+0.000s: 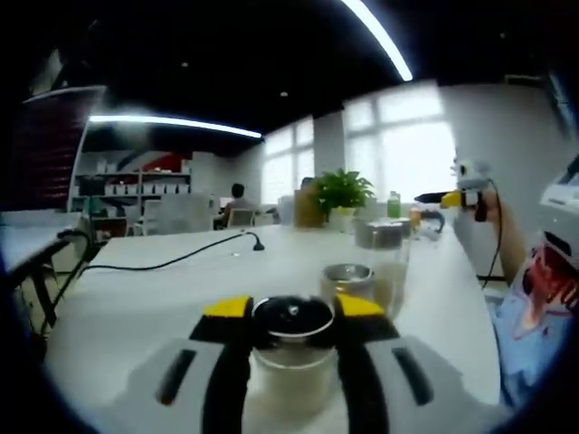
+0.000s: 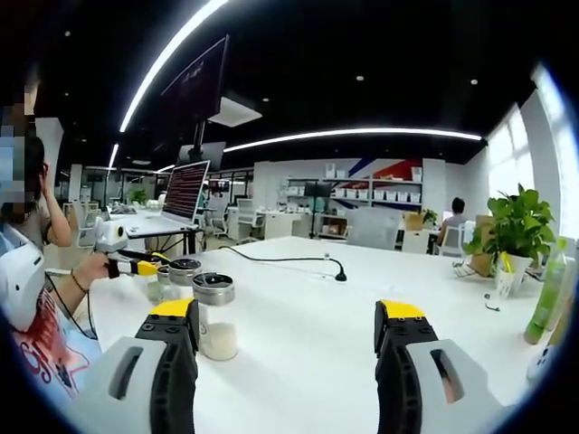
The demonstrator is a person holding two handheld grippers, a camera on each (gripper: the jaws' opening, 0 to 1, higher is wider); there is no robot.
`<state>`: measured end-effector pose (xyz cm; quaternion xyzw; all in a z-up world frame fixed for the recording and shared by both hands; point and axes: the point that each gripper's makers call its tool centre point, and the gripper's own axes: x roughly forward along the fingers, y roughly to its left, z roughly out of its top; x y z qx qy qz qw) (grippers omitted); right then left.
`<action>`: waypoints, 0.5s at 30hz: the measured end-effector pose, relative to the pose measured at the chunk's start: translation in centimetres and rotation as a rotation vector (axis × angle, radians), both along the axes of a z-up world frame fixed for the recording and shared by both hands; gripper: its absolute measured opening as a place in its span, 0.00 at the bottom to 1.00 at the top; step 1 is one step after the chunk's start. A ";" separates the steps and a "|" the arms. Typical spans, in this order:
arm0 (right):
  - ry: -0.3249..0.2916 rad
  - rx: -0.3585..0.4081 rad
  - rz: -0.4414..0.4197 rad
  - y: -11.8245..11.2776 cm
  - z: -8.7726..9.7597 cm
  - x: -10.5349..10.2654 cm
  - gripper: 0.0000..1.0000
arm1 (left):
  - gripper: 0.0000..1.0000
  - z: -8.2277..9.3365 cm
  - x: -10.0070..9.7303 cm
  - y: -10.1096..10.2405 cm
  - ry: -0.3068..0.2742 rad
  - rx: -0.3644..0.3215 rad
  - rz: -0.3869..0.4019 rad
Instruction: Rotate the seasoning bottle until the label or dispensing opening points toward the visible target arrow and the bottle remains upright within the marked orientation range
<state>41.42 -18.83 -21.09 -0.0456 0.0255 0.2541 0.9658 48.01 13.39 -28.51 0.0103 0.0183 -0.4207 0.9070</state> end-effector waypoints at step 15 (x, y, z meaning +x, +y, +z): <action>0.007 -0.003 0.002 0.0 0.0 -0.2 0.82 | 0.36 -0.2 -0.5 -0.2 0.055 0.064 -0.096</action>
